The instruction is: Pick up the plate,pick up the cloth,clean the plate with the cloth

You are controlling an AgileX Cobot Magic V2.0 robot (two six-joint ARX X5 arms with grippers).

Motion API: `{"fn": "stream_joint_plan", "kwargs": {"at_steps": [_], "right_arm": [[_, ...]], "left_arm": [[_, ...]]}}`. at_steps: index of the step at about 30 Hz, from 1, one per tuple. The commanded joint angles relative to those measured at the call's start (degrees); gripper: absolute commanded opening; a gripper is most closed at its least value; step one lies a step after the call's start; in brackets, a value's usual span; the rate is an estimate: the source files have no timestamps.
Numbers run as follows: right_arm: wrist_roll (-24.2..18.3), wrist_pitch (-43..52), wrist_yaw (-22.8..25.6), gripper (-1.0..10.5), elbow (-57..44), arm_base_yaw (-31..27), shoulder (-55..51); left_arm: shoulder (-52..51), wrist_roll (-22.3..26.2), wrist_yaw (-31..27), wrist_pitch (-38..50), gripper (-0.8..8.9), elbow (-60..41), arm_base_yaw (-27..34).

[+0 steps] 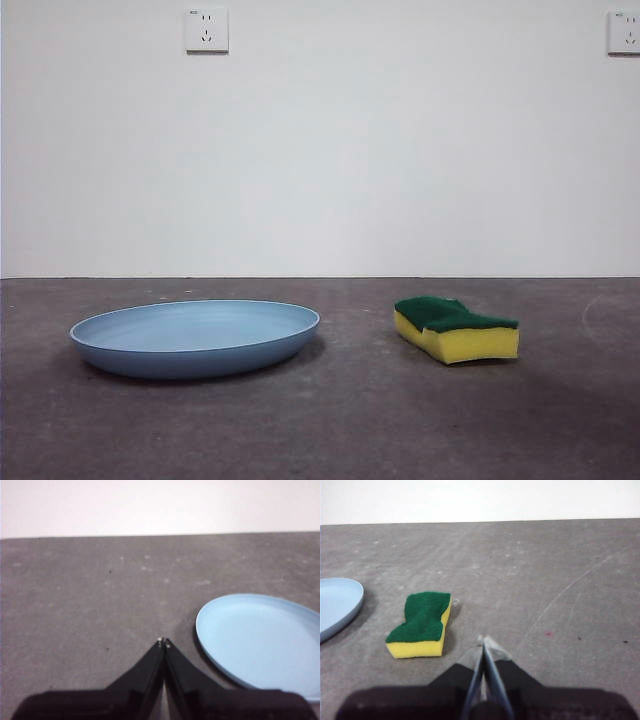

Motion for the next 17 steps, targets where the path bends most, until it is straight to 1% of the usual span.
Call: {"fn": "stream_joint_plan", "kwargs": {"at_steps": [1,3,5,6,8,9,13,17], "right_arm": [[6.4,0.7,0.2,0.0,-0.6,0.0,0.0],[9.7,1.3,0.2,-0.1,-0.3,0.0,0.0],[11.3,1.6,0.5,-0.1,0.1,0.0,0.0],[12.0,1.5,0.5,-0.1,0.6,0.0,0.3],[13.5,1.4,0.4,-0.1,1.9,0.0,1.2],[14.4,1.5,0.4,-0.1,2.7,0.0,2.0],[15.4,1.4,0.2,-0.1,7.0,0.0,6.3],[15.4,1.1,0.1,-0.1,13.1,0.0,12.5]], "left_arm": [[-0.1,-3.4,0.5,0.8,-0.05,-0.7,0.2],[-0.1,-5.8,1.9,1.7,-0.06,-0.6,0.2],[-0.1,-6.3,5.9,3.5,-0.06,0.0,0.2],[0.0,-7.4,7.0,3.7,-0.06,0.7,0.2],[0.7,-10.2,7.1,2.8,-0.06,2.6,0.2],[1.4,-10.8,6.9,1.8,-0.06,3.8,0.2],[6.0,-10.3,6.1,-2.1,-0.06,8.5,0.2],[12.8,-10.3,6.3,-3.3,-0.06,13.5,0.2]]}}
